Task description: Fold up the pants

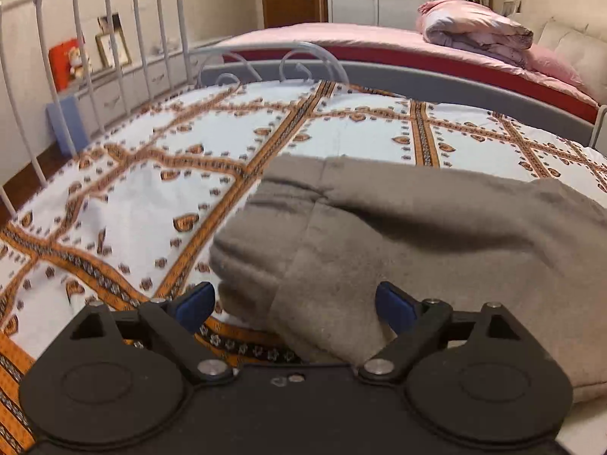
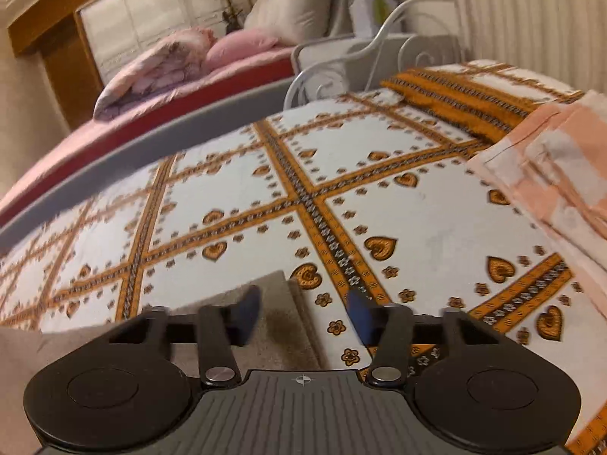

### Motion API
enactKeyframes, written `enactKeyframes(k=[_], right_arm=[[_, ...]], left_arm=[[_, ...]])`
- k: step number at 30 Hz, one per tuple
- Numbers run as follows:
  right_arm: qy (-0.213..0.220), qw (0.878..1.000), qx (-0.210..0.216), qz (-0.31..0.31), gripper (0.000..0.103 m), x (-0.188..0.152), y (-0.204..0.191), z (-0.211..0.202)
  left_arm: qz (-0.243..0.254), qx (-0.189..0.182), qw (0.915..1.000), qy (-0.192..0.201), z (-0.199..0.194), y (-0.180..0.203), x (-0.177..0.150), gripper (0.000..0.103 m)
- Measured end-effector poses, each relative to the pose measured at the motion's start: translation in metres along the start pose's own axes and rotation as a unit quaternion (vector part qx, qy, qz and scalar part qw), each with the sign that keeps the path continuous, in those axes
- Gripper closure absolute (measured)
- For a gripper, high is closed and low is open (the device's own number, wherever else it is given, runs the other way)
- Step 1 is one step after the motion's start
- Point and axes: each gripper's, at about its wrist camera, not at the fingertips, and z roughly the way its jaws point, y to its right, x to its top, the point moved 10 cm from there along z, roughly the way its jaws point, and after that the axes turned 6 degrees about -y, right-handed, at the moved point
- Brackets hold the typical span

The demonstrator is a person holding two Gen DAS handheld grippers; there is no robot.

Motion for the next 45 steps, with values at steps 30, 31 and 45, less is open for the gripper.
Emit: enactKeyframes(k=[30,31,45], right_arm=[[0.014,0.997,0.051,0.062,0.073,-0.030,0.000,-0.078],[0.005,0.997,0.057,0.059,0.073,-0.038,-0.002,-0.084],[0.014,0.996,0.019,-0.084,0.023,-0.067,-0.076,-0.114]], left_arm=[[-0.014,-0.053,0.9980,-0.032,-0.002,0.002,-0.014,0.019],[-0.011,-0.055,0.9980,-0.030,-0.005,0.002,-0.014,0.024],[-0.188,-0.120,0.9746,-0.017,-0.014,-0.031,0.000,0.053]])
